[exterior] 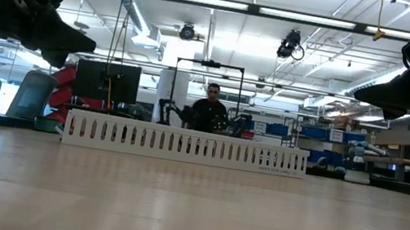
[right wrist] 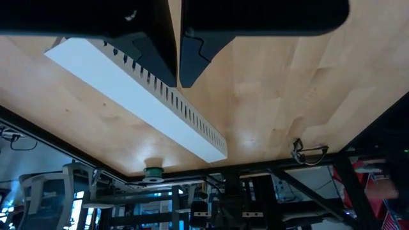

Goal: Ziptie cables
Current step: Return to Home Position

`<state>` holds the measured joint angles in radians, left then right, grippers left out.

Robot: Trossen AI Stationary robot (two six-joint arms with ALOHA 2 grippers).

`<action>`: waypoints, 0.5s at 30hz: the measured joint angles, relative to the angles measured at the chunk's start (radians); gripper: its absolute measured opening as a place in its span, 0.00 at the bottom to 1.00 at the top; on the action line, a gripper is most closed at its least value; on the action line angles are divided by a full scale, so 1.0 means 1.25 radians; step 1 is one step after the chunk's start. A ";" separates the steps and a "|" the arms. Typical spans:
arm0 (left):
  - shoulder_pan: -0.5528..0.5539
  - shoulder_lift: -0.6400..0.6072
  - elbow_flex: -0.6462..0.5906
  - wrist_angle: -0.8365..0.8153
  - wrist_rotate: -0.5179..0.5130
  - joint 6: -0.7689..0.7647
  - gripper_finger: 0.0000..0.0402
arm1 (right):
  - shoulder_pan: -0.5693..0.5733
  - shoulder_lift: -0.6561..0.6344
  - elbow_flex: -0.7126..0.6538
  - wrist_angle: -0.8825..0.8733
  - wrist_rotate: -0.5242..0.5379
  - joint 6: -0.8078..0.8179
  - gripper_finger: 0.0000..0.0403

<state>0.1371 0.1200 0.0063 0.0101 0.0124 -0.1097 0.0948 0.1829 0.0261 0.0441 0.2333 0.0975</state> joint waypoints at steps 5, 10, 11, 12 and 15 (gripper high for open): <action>0.000 0.000 0.000 0.000 0.000 0.000 0.00 | 0.000 0.000 0.000 0.000 0.000 0.000 0.01; 0.000 0.000 0.000 0.000 0.000 0.000 0.00 | 0.000 0.000 0.000 0.000 0.000 0.000 0.01; 0.000 0.000 0.000 0.000 0.000 0.000 0.00 | 0.000 0.000 0.000 0.000 0.000 0.000 0.01; 0.000 0.000 0.000 0.000 0.000 0.000 0.00 | 0.000 0.000 0.000 0.000 0.000 0.000 0.01; 0.000 0.000 0.000 0.000 0.000 0.000 0.00 | 0.000 0.000 0.000 0.000 0.000 0.000 0.01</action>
<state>0.1371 0.1202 0.0065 0.0101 0.0124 -0.1097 0.0946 0.1829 0.0261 0.0440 0.2335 0.0975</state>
